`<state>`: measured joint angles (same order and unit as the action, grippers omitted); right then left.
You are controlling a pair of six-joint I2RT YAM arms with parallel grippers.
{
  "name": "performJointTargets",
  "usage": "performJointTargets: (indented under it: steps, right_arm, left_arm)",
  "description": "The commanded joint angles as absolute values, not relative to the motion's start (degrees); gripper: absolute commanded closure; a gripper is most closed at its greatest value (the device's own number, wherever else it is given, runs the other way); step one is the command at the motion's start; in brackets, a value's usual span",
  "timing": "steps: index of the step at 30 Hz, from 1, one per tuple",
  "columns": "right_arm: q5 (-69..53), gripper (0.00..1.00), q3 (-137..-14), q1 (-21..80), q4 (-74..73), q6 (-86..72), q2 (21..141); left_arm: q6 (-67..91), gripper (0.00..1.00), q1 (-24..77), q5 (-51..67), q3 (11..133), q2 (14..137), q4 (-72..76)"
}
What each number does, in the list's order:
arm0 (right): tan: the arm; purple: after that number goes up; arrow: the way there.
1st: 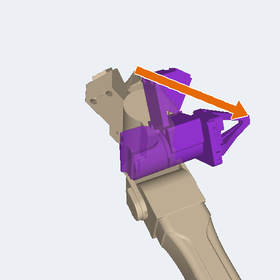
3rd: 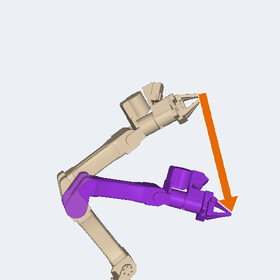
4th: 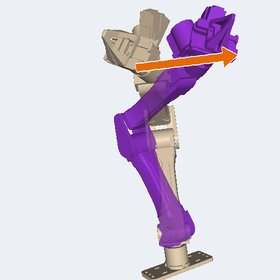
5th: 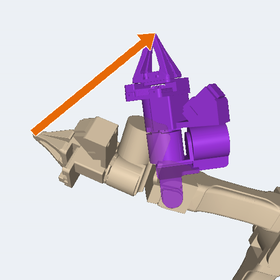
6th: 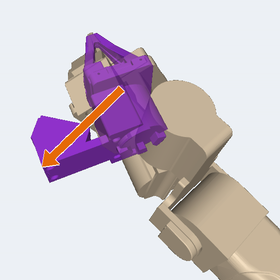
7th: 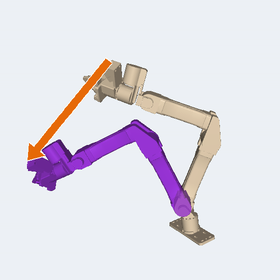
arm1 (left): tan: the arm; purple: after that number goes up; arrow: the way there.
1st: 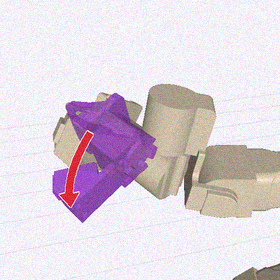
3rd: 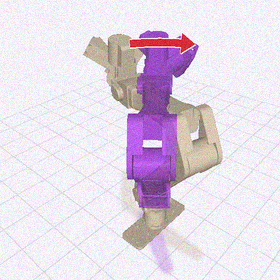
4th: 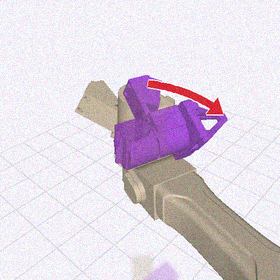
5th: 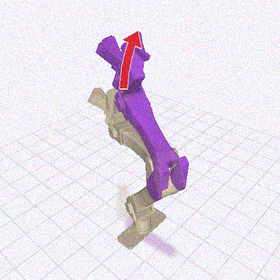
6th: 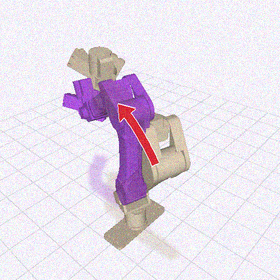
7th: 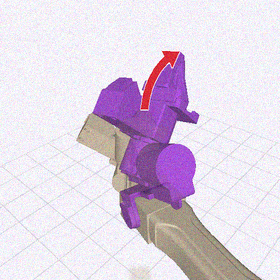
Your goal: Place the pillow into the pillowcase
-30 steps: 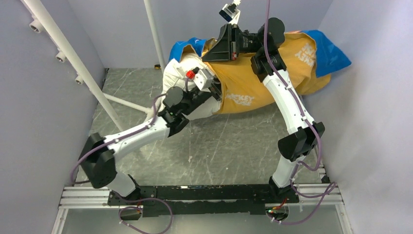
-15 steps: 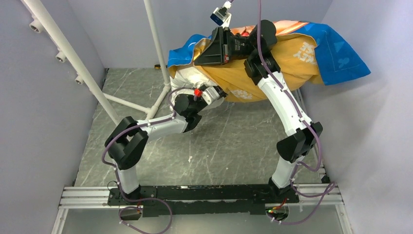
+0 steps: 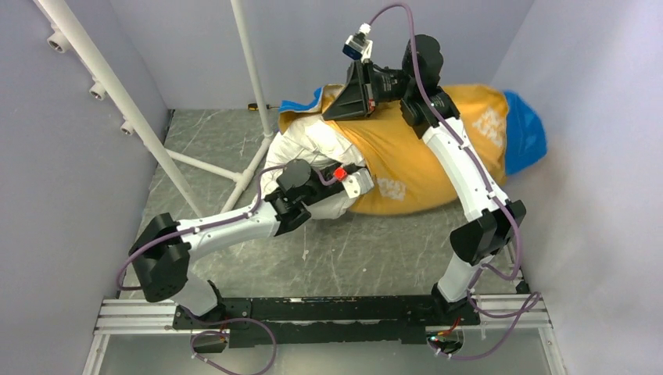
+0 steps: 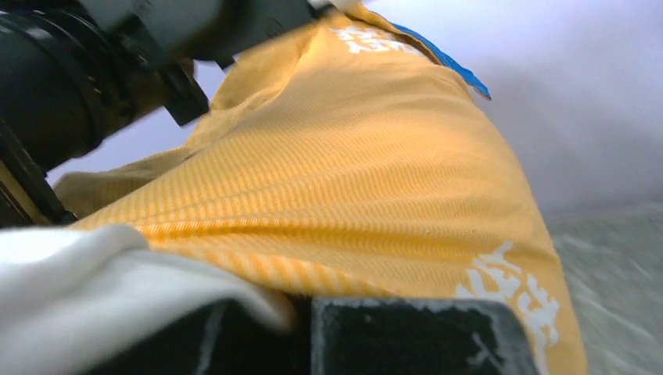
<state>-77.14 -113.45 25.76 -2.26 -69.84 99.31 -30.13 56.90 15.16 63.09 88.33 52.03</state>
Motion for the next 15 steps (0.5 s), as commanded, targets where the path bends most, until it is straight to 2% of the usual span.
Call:
performJointTargets:
  steps: [1,3,5,7,10,12,13,14,15]
  right_arm:
    - [-69.1,1.0,-112.1,26.9,-19.5,-55.6,101.6]
    - [-71.4,1.0,-109.7,26.7,-19.5,-54.2,102.8]
    - [-72.4,1.0,-110.9,26.7,-25.4,-47.5,104.7]
    - [-72.4,1.0,-113.4,26.7,-33.7,-40.4,108.1]
    - [-69.3,1.0,-122.6,26.7,-53.8,-26.1,117.8]
    - [-64.0,1.0,-127.1,25.8,-59.9,-21.0,122.8]
    - [-62.0,0.88,-130.2,25.2,-62.5,-19.3,124.9]
    - [-57.9,0.69,-133.5,24.6,-65.3,-17.4,126.4]
    - [-53.1,0.58,-136.0,24.1,-66.7,-16.9,126.8]
  left_arm:
    - [-26.6,1.0,61.5,34.6,65.3,87.1,30.0]
    - [-21.7,1.0,60.5,35.9,66.1,87.7,27.2]
    - [-14.1,1.0,59.3,36.6,64.9,88.7,30.8]
    - [-9.6,1.0,58.4,36.7,62.2,89.7,38.3]
    - [-1.0,1.0,54.8,37.4,58.2,93.1,50.9]
    - [10.5,1.0,51.2,38.0,56.3,97.1,61.3]
    - [15.2,1.0,49.2,38.2,54.8,99.2,67.6]
    - [20.1,1.0,47.6,37.4,53.1,102.5,76.2]
    - [23.8,1.0,46.0,35.6,51.3,104.9,83.3]
